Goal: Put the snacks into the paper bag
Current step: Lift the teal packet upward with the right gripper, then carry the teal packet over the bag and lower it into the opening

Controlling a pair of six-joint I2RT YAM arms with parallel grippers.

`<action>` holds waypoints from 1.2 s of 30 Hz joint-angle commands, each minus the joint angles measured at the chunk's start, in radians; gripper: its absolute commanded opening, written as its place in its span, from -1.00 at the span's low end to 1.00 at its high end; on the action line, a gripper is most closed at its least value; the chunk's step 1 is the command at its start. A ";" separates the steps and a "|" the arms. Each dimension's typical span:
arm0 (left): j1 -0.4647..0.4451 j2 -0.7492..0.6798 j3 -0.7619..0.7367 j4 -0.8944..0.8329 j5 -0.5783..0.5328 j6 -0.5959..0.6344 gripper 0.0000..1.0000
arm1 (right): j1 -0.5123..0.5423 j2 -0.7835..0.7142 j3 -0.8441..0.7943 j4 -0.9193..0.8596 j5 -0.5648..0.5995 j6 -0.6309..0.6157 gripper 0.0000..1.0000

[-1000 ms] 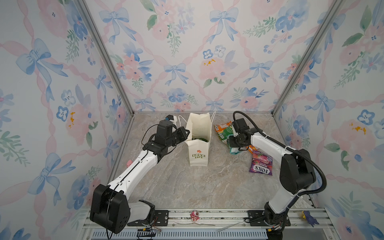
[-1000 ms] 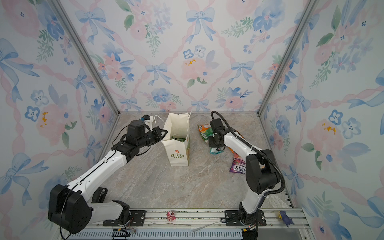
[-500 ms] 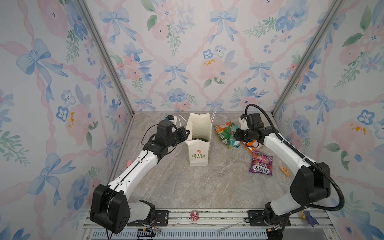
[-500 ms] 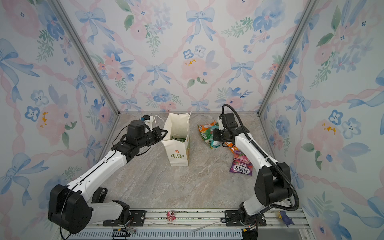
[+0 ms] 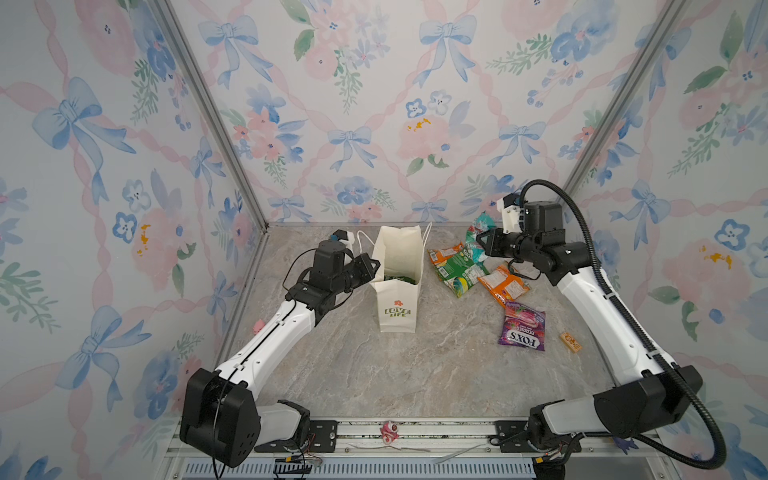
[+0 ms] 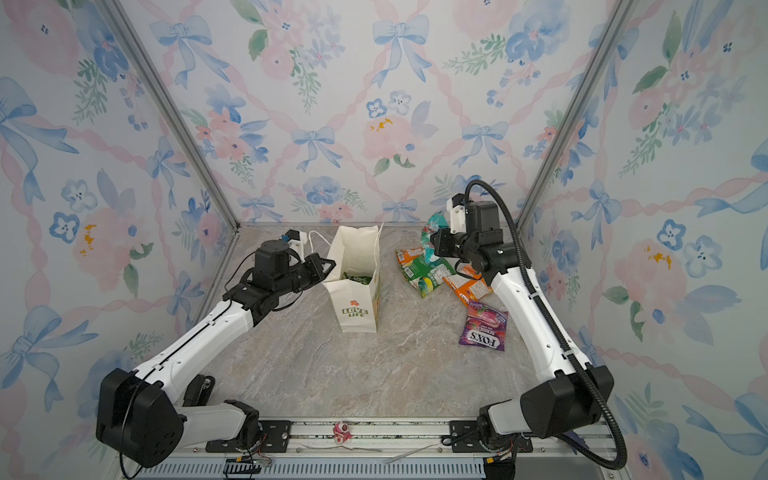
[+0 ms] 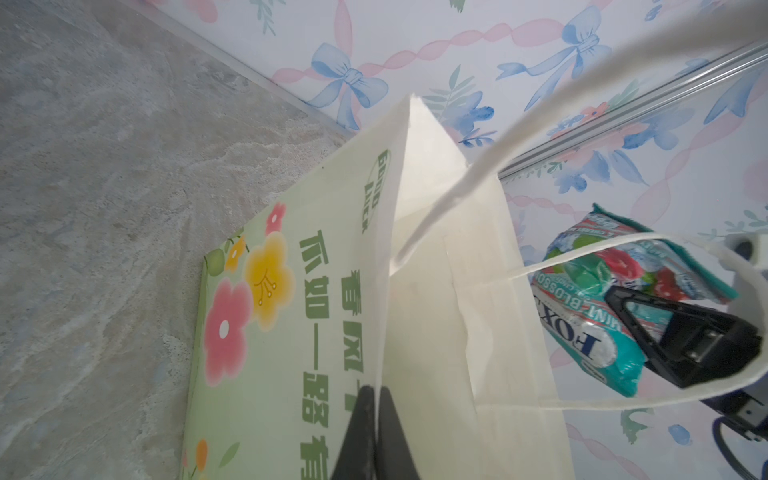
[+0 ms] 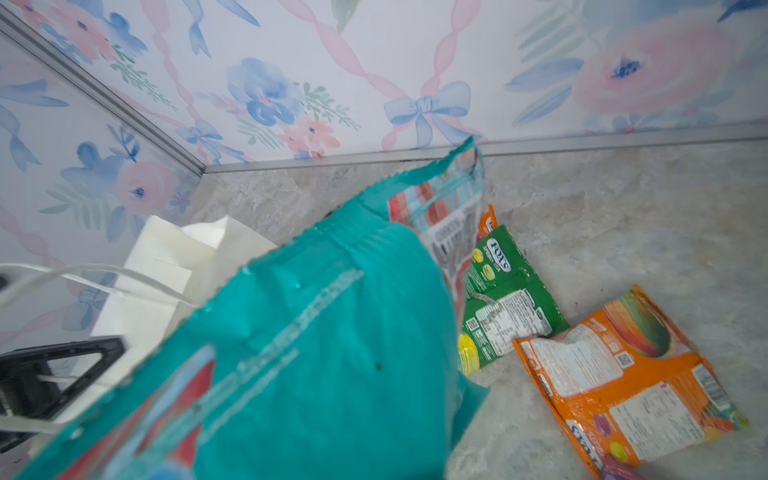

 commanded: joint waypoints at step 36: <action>-0.012 -0.003 0.000 0.054 0.021 -0.016 -1.00 | 0.471 0.449 0.783 -0.344 0.051 -0.327 -1.00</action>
